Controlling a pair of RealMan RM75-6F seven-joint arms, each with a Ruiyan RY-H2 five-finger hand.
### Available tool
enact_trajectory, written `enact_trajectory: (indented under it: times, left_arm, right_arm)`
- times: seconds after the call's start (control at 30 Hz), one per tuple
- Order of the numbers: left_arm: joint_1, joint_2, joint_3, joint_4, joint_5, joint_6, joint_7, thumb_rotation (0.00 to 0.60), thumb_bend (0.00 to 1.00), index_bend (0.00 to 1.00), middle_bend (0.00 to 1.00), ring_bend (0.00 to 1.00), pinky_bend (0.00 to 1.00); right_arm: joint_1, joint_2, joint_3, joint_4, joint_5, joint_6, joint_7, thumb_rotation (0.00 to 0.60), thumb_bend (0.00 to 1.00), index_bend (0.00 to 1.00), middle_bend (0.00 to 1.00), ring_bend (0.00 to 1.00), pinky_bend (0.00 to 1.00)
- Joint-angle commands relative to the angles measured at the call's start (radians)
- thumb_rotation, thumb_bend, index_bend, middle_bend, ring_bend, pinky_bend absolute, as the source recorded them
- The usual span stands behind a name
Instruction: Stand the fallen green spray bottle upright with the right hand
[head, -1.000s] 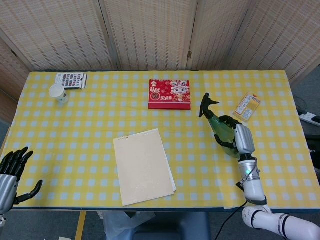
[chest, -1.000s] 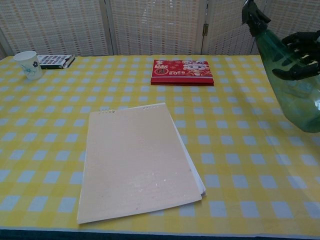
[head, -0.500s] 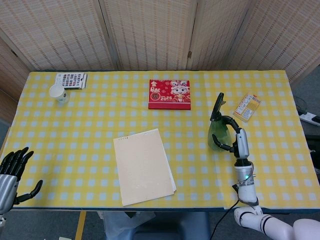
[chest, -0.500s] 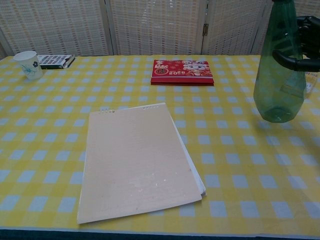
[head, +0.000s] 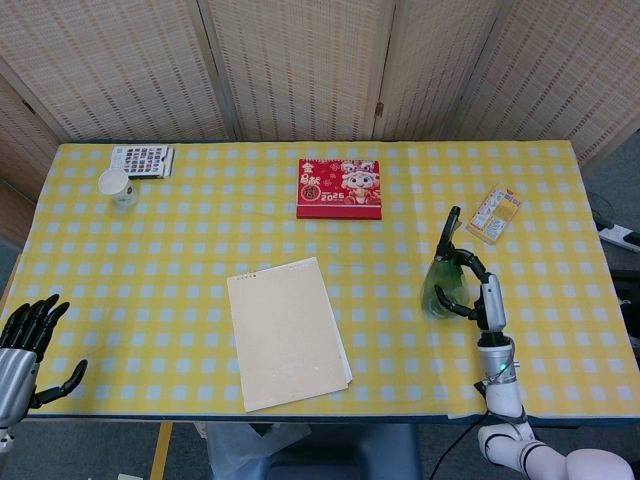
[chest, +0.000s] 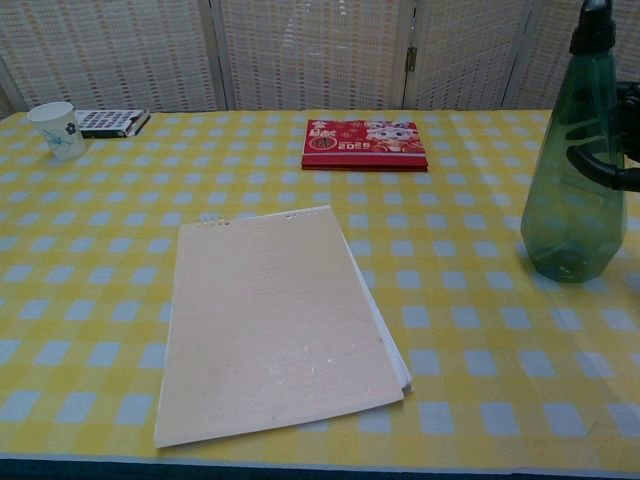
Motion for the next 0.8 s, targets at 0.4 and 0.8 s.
enact_trajectory:
  times: [0.4, 0.8]
  left_arm:
    - [0.001, 0.001, 0.001, -0.006, -0.003, -0.003, 0.012, 0.141, 0.38, 0.08, 0.07, 0.03, 0.0]
    - [0.002, 0.003, 0.002, -0.014, -0.001, -0.001, 0.025, 0.143, 0.38, 0.16, 0.07, 0.03, 0.0]
  right_arm:
    - [-0.028, -0.022, -0.038, 0.097, -0.037, 0.042, 0.039, 0.6, 0.37, 0.5, 0.45, 0.42, 0.37]
    - [-0.054, -0.027, -0.045, 0.147, -0.037, 0.066, 0.073, 0.6, 0.37, 0.24, 0.3, 0.29, 0.22]
